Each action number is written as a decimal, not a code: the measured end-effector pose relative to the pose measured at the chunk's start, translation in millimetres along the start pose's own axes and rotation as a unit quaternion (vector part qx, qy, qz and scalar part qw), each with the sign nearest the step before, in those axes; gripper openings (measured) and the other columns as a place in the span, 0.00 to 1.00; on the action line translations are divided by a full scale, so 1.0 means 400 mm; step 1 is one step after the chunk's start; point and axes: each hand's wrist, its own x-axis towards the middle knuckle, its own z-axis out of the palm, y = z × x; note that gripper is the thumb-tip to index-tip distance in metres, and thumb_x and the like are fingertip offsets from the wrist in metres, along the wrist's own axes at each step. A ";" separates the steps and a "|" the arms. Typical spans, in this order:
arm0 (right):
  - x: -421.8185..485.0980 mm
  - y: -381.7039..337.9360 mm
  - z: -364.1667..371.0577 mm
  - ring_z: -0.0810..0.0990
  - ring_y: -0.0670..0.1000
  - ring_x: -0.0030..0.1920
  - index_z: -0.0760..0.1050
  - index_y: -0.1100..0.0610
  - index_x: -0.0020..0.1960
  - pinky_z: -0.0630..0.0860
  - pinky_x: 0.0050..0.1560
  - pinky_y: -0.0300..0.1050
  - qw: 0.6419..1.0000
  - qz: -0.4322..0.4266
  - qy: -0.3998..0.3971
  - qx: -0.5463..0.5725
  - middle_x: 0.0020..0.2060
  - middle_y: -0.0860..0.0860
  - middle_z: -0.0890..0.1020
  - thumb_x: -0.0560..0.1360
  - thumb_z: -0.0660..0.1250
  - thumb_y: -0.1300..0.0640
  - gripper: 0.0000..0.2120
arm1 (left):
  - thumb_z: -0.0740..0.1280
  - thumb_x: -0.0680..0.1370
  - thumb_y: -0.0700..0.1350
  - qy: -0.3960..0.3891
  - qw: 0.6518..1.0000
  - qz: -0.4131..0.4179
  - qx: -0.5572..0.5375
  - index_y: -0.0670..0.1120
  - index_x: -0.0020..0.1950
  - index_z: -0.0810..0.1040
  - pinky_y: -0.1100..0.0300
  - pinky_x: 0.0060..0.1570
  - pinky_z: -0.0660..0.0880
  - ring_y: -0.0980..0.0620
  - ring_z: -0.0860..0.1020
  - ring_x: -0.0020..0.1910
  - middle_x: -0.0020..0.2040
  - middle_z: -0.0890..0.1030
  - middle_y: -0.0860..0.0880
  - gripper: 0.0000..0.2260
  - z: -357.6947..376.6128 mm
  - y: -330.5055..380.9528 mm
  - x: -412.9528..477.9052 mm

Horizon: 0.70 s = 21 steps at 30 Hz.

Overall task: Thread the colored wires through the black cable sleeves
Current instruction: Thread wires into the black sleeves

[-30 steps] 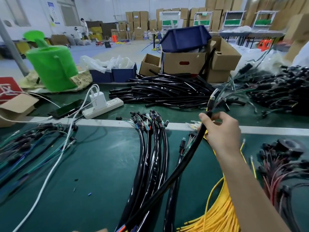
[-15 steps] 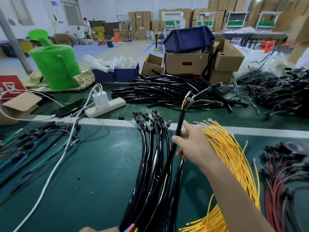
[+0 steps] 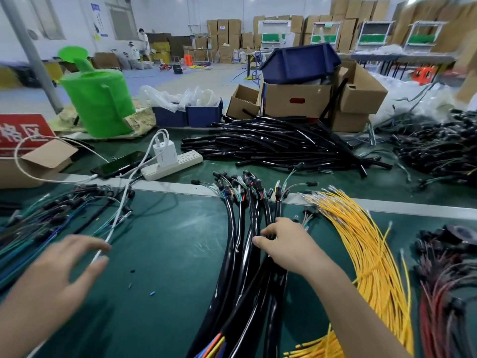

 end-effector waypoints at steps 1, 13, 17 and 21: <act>0.001 0.000 0.004 0.73 0.59 0.64 0.78 0.66 0.55 0.71 0.60 0.53 1.000 0.001 0.000 -0.012 0.59 0.62 0.78 0.78 0.64 0.49 0.20 | 0.62 0.74 0.58 0.008 0.997 -0.068 0.037 0.58 0.57 0.75 0.50 0.58 0.71 0.51 0.74 0.57 0.58 0.76 0.55 0.13 0.016 -0.047 0.020; -0.025 -0.042 0.099 0.63 0.54 0.66 0.72 0.53 0.64 0.65 0.63 0.48 0.969 -0.065 0.128 -0.199 0.66 0.51 0.69 0.79 0.56 0.43 0.19 | 0.69 0.75 0.45 -0.008 0.983 -0.150 0.107 0.48 0.51 0.79 0.52 0.38 0.76 0.42 0.79 0.46 0.49 0.81 0.49 0.06 0.021 -0.066 0.080; -0.012 -0.037 0.142 0.58 0.52 0.72 0.66 0.50 0.69 0.59 0.69 0.45 0.970 -0.095 0.142 -0.175 0.74 0.51 0.60 0.79 0.55 0.43 0.21 | 0.68 0.76 0.49 0.002 0.985 -0.163 0.059 0.49 0.52 0.81 0.53 0.41 0.75 0.45 0.80 0.48 0.50 0.83 0.49 0.07 0.003 -0.068 0.079; -0.002 -0.041 0.156 0.60 0.52 0.71 0.67 0.49 0.69 0.60 0.69 0.45 0.969 -0.108 0.156 -0.157 0.73 0.51 0.62 0.79 0.56 0.43 0.21 | 0.69 0.75 0.40 0.087 0.987 -0.132 0.039 0.40 0.50 0.83 0.50 0.46 0.75 0.41 0.81 0.47 0.46 0.84 0.43 0.06 -0.025 -0.079 0.076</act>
